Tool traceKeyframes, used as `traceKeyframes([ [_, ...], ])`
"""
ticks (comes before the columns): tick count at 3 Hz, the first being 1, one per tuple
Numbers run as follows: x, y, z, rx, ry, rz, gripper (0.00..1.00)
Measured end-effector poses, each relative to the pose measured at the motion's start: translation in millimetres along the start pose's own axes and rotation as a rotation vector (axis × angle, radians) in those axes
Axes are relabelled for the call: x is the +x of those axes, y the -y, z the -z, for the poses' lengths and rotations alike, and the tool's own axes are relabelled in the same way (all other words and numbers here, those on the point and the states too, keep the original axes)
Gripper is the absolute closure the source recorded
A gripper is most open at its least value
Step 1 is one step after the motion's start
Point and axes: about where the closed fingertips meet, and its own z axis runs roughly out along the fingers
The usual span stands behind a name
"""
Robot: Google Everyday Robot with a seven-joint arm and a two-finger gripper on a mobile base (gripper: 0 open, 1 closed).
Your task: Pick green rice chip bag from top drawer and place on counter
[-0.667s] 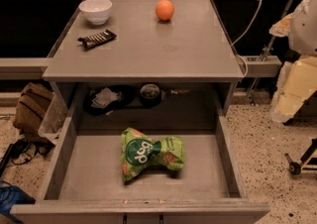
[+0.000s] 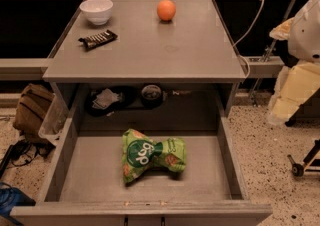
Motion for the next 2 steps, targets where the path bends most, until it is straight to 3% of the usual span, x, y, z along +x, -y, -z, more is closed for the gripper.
traceKeyframes([
  [1, -5, -8, -48, -0.022, 0.083, -0.003, 0.00],
  [2, -11, 6, -50, 0.041, 0.109, -0.009, 0.00],
])
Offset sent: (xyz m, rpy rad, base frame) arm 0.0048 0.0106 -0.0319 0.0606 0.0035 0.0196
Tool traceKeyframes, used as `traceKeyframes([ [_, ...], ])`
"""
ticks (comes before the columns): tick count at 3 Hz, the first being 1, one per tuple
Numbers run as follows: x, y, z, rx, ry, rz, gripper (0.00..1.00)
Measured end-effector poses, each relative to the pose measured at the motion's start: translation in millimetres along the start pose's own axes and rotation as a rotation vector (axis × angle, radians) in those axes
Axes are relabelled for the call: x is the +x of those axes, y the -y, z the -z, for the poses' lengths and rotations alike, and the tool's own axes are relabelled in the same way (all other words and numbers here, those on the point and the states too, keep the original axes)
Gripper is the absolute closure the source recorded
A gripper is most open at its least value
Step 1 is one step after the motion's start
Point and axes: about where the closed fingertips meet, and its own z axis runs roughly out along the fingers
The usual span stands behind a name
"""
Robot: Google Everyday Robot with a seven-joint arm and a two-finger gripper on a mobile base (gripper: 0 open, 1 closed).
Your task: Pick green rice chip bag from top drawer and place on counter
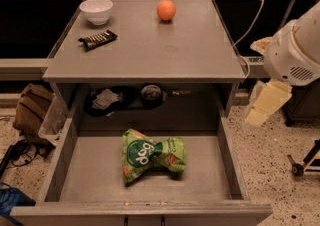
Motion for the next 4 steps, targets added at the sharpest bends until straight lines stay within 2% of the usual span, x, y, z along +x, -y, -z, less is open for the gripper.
traceKeyframes([
  [1, 0, 0, 0, 0.000, 0.000, 0.000, 0.00],
  [2, -7, -4, -11, -0.002, 0.027, 0.001, 0.00],
  [3, -39, -33, -71, -0.050, 0.154, 0.010, 0.00],
  [4, -73, -38, -114, -0.049, 0.272, 0.022, 0.00],
])
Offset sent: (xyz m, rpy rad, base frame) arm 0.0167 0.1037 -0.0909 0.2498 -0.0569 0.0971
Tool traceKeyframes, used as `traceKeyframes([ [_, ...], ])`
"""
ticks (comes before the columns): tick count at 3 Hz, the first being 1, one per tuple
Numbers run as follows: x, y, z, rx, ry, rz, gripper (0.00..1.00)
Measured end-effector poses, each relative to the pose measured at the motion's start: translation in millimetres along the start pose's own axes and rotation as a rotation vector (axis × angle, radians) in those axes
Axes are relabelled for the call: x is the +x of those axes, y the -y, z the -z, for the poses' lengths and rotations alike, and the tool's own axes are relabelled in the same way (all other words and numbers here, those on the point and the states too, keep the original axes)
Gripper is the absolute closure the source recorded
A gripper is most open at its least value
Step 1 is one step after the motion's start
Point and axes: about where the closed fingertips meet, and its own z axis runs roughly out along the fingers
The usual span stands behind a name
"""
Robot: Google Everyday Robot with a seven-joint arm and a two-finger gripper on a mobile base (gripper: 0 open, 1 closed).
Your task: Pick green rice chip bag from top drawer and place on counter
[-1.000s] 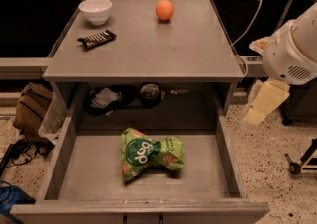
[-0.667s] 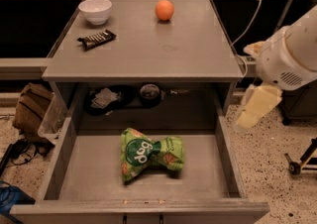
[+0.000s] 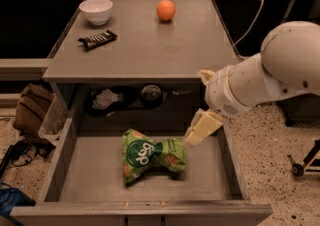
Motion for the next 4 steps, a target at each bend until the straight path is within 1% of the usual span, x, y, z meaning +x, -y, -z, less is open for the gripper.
traceKeyframes([
  [1, 0, -1, 0, -0.002, -0.001, 0.000, 0.00],
  [2, 4, -9, -19, -0.024, 0.032, -0.029, 0.00],
  [3, 18, -35, -66, -0.065, 0.103, -0.087, 0.00],
  [4, 32, -50, -114, -0.074, 0.147, -0.114, 0.00],
])
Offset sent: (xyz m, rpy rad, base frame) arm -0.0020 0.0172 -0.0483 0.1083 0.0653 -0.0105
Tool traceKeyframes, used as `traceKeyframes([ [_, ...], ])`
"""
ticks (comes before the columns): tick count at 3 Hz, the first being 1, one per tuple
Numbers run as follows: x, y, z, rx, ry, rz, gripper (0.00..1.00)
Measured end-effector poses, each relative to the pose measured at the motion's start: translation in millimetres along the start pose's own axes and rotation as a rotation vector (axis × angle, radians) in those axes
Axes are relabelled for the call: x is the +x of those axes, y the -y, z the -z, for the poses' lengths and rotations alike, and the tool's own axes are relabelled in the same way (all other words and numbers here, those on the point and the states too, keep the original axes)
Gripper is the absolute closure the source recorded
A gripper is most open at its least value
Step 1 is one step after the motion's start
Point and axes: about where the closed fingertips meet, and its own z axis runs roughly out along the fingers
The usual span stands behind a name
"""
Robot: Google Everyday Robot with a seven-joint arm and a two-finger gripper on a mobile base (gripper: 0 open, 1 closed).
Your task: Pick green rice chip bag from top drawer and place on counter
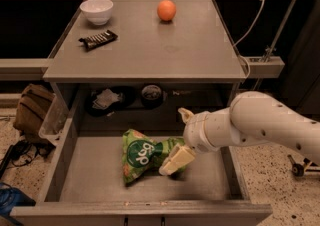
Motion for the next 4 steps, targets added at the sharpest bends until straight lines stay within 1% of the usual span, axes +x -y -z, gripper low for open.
traceKeyframes([
  [1, 20, -2, -34, -0.004, 0.035, -0.026, 0.00],
  [2, 28, 0, -57, -0.015, 0.057, -0.030, 0.00],
  [3, 35, 0, -73, -0.033, 0.063, -0.039, 0.00],
  [4, 37, -2, -84, -0.062, 0.061, -0.044, 0.02],
])
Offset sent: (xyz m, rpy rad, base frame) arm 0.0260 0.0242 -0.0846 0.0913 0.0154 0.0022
